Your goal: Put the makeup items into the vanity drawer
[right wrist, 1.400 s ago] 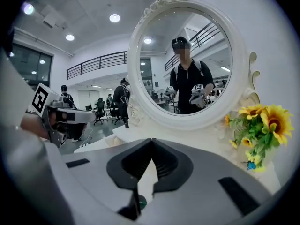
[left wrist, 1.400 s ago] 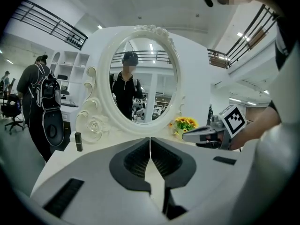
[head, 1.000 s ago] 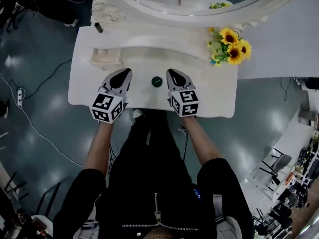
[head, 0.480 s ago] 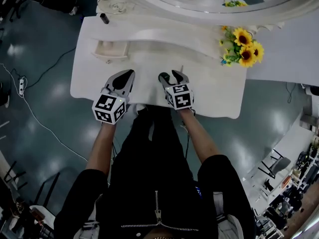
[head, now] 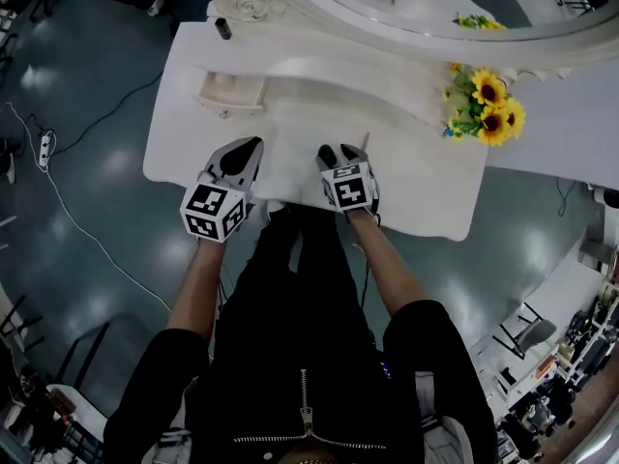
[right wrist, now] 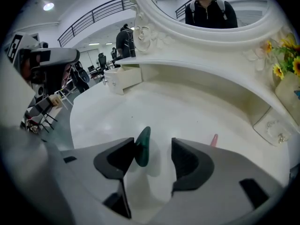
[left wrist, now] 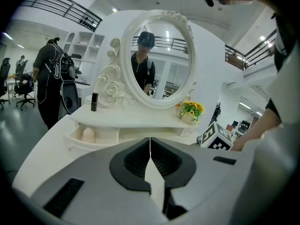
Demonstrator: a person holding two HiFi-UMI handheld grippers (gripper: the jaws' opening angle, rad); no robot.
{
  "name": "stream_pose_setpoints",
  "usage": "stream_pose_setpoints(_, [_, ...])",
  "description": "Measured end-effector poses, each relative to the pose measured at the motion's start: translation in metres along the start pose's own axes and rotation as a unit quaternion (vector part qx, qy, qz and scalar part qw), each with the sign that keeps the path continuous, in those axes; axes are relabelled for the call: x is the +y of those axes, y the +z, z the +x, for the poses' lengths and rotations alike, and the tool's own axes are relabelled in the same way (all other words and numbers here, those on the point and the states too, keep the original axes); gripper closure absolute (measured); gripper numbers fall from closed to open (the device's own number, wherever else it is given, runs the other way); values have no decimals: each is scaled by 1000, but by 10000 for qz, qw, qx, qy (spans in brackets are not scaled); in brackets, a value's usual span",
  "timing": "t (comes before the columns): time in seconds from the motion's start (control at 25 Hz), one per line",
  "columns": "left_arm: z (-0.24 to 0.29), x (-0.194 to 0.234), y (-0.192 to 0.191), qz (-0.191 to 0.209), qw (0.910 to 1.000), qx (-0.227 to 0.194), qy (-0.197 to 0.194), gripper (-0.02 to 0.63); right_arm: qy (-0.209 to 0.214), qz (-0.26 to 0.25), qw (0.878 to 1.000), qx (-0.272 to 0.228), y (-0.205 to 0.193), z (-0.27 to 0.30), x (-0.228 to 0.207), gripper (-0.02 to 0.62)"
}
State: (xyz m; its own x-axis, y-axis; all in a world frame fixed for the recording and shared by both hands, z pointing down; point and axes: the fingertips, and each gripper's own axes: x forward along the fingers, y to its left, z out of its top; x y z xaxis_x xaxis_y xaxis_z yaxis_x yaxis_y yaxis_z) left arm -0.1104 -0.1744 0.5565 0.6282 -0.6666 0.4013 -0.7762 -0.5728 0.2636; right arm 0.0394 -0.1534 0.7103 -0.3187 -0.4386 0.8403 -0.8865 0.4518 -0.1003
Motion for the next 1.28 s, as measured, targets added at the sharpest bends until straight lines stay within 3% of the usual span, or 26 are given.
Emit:
stream_pose_setpoints(0.32, [-1, 2, 1, 11, 10000, 3, -1, 583, 69, -83, 9999, 10, 1, 1, 12, 439])
stream_pose_setpoints(0.56, [-5, 4, 4, 53, 10000, -32, 16, 583, 149, 8, 9999, -77, 5, -3, 17, 552])
stream_pose_setpoints(0.88, [-12, 7, 16, 148, 9997, -186, 66, 583, 45, -96, 9986, -519, 27, -14, 7, 561])
stream_pose_setpoints(1.12, [-16, 9, 40, 288, 9988, -391, 87, 583, -142, -127, 9929, -1171, 76, -49, -5, 561])
stream_pose_setpoints(1.28, [-18, 13, 65, 449, 9972, -591, 100, 583, -320, -423, 9848, -1657, 117, -82, -11, 561])
